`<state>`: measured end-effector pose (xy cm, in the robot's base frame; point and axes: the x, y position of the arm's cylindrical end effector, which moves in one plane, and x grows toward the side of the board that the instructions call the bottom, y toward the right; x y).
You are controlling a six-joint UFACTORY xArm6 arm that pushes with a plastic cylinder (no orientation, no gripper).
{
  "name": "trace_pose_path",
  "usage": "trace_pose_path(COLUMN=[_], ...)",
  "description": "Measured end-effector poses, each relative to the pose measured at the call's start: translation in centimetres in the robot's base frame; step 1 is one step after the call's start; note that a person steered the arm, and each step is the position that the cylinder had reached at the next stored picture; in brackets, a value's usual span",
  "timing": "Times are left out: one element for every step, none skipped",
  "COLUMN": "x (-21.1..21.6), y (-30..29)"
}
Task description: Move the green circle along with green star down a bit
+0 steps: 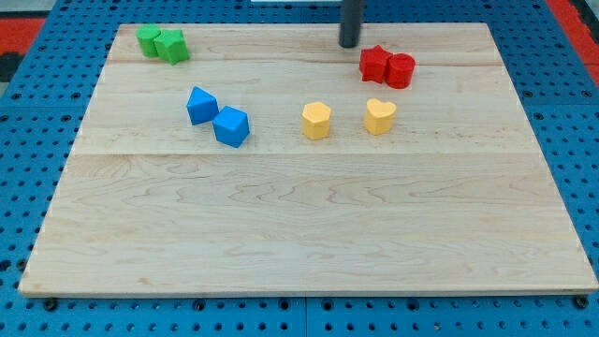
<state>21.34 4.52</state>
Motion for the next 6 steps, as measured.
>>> trace_pose_path(x=[-2.1,-2.1,-2.2,-2.2,0.7,1.9], y=[-7.6,-13.6,-21.5,-29.8,-30.6,-29.6])
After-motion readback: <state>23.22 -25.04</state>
